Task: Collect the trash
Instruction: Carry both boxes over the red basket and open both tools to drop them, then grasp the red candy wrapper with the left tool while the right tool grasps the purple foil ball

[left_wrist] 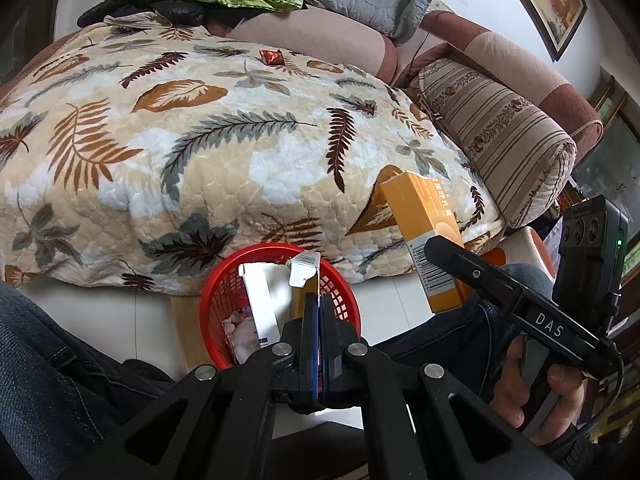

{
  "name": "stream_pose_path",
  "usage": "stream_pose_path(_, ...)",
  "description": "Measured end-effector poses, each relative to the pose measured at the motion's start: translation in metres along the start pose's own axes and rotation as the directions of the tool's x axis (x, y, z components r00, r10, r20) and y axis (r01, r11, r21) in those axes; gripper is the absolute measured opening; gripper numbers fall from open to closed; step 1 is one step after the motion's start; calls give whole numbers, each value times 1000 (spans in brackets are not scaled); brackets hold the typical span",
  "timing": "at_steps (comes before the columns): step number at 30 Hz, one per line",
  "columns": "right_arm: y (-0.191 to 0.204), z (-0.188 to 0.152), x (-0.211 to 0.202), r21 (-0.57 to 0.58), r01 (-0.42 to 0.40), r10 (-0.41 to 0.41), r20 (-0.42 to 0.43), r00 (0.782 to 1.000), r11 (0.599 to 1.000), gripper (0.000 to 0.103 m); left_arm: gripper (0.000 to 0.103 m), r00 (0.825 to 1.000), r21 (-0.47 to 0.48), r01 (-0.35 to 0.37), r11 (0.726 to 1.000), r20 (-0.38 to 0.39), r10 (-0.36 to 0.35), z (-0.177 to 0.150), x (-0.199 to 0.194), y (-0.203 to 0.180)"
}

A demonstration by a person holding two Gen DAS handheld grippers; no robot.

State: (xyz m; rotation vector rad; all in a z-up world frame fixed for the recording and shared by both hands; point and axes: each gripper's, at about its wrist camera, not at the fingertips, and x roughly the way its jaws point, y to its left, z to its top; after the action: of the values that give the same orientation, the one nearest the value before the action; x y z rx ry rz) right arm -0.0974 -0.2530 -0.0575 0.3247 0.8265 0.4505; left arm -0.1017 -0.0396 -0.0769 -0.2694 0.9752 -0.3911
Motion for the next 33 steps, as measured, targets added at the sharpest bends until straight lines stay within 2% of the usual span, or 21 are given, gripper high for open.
stream_pose_path(10, 2, -1, 2, 2, -5, 5, -8, 1000, 1000, 47, 0, 1000, -8, -3, 1000, -7, 3, -2, 3, 1)
stream_pose_path(13, 2, -3, 7, 12, -12, 12, -24, 1000, 1000, 48, 0, 999, -17, -6, 1000, -37, 6, -4, 11, 3)
stream_pose_path(15, 0, -4, 9, 24, -10, 11, -34, 999, 1000, 53, 1, 998, -24, -2, 1000, -65, 0, -5, 16, 5)
stream_pose_path(16, -1, -5, 9, 36, -15, 17, -33, 999, 999, 58, 4, 997, -30, 2, 1000, -75, -5, -6, 18, 6)
stream_pose_path(18, -4, -4, 7, 50, -18, 19, -27, 999, 999, 59, 31, 997, -30, 2, 1000, -77, -4, -6, 18, 6)
stream_pose_path(21, -6, -3, 5, 60, -21, 22, -23, 1000, 998, 59, 46, 999, -20, -8, 1000, -42, 7, -5, 10, 4)
stream_pose_path(23, -7, -2, 5, 60, -28, 29, -21, 999, 998, 59, 52, 1000, -24, -12, 1000, -27, 12, -2, 7, 4)
stream_pose_path(28, -4, 5, -1, 56, -49, 49, -4, 999, 997, 59, 54, 1000, -38, -31, 999, -1, 31, 10, 0, 10)
stream_pose_path(33, -5, 23, -9, 54, -75, 73, 24, 997, 996, 60, 61, 999, -56, -28, 998, 40, 31, 38, -8, 15)
